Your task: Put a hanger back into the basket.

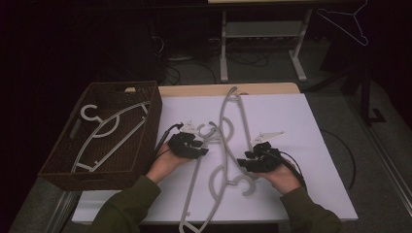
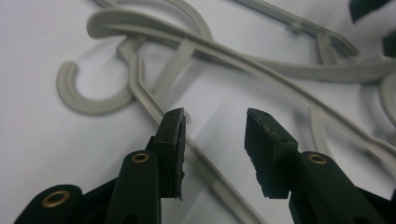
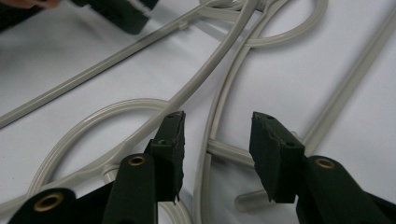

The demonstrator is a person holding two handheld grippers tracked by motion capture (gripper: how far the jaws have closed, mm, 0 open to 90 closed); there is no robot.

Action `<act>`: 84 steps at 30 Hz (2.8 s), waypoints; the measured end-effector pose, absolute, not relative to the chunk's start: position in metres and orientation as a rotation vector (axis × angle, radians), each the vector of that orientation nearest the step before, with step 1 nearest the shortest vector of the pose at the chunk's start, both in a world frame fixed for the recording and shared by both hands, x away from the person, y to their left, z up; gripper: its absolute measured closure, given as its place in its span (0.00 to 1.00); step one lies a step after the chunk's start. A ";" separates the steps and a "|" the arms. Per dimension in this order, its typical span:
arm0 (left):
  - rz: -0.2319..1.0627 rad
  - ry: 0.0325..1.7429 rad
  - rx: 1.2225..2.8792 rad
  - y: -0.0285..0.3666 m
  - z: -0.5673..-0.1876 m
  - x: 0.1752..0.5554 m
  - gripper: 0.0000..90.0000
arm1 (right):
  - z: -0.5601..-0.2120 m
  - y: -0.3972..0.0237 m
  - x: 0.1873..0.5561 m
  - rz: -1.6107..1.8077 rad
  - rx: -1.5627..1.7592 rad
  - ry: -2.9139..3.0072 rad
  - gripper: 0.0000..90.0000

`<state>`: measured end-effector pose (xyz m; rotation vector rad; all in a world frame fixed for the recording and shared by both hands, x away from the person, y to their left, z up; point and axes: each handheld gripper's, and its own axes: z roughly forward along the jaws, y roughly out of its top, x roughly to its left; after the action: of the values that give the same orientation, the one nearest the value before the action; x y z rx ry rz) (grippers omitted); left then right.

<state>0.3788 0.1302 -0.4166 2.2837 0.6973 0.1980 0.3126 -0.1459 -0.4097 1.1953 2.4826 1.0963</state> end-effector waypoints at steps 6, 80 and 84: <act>0.245 0.727 2.284 0.115 -0.416 0.405 0.65 | -0.411 -0.135 0.308 1.112 1.181 2.522 0.62; 0.383 0.953 2.216 0.159 -0.418 0.403 0.56 | -0.421 -0.125 0.270 1.099 1.141 2.570 0.47; 0.346 0.922 2.174 0.160 -0.415 0.392 0.50 | -0.429 -0.115 0.271 1.057 1.142 2.600 0.49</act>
<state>0.3919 0.1597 -0.4151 2.1737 0.9216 0.3457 0.2708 -0.1154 -0.4288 1.1424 2.6003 1.0568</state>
